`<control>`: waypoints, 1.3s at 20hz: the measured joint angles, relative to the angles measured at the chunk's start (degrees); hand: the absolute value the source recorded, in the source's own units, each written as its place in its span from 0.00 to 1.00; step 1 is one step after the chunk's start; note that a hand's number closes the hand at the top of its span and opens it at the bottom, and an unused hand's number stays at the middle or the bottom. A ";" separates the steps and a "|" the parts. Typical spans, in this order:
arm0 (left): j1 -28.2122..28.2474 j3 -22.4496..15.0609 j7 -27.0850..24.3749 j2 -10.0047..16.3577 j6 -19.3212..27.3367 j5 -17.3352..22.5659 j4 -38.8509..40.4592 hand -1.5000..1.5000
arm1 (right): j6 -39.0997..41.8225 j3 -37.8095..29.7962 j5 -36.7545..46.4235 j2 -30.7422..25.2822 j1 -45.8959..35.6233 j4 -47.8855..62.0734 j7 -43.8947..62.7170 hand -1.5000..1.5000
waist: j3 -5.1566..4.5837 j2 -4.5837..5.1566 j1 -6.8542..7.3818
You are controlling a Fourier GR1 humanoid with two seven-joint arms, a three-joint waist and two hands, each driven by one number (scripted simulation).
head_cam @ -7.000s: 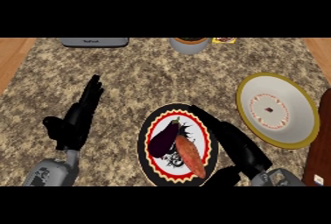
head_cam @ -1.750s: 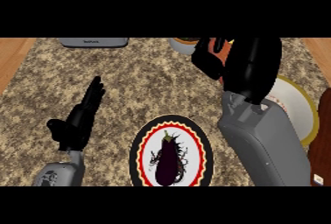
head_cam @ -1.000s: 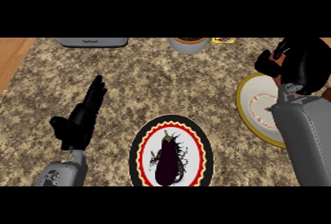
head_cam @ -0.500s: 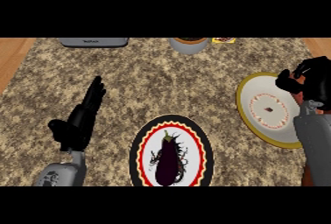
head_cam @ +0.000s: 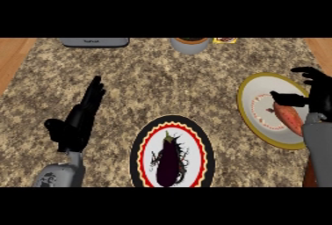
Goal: Pick the sweet potato from the plate and place it in the bowl
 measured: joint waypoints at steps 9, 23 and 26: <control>-0.41 0.79 -1.60 0.09 -0.07 -0.28 1.97 0.50 | -6.29 -4.99 -8.34 1.49 2.21 -7.00 -10.28 0.00 | -0.05 -0.14 -0.47; -0.55 1.22 -0.45 -0.05 -0.44 -0.22 1.22 0.50 | 2.09 -12.51 -27.35 3.69 18.20 -31.44 -7.40 0.00 | -0.06 -0.23 -0.79; 0.49 1.11 -1.60 -0.06 -0.85 -0.29 1.25 0.50 | 4.82 -13.30 -31.25 5.27 23.35 -35.45 -9.67 0.00 | -0.07 -0.22 -0.78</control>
